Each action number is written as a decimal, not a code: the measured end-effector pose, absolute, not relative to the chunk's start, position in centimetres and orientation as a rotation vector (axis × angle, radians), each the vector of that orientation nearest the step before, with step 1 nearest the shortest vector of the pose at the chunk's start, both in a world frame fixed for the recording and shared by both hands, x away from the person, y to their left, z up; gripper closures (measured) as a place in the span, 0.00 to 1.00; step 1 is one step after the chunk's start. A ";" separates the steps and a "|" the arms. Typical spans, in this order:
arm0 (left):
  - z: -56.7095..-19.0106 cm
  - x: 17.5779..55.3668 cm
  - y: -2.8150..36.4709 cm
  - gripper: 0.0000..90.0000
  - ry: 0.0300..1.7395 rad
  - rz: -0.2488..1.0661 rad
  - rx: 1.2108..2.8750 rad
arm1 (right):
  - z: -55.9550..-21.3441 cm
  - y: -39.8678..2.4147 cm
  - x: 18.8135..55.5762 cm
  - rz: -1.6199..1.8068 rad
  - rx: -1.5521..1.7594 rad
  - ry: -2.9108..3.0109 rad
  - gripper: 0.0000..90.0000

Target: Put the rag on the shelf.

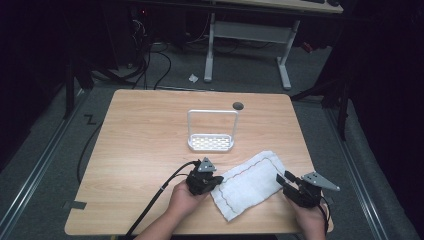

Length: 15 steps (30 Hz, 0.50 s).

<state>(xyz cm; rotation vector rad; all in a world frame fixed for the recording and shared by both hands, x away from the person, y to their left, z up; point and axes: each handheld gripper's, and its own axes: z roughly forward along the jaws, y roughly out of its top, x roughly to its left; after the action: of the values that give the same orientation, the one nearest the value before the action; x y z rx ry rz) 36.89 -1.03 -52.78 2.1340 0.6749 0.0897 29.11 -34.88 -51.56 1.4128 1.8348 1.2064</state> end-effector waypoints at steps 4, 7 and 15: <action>-53.4 36.6 -1.0 1.00 0.667 0.098 2.168 | -51.7 -34.8 29.3 1.203 1.413 1.844 0.65; -53.3 36.3 -0.6 1.00 0.659 0.103 2.185 | -51.6 -34.7 29.2 1.203 1.409 1.847 0.65; -53.3 34.3 2.2 1.00 0.652 0.080 2.197 | -51.6 -34.5 29.2 1.206 1.408 1.854 0.66</action>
<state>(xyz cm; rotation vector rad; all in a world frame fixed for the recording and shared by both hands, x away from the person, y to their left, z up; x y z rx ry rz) 34.30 2.15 -53.27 2.1967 0.6519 0.0795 29.15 -34.53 -51.64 1.4076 1.8538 1.2061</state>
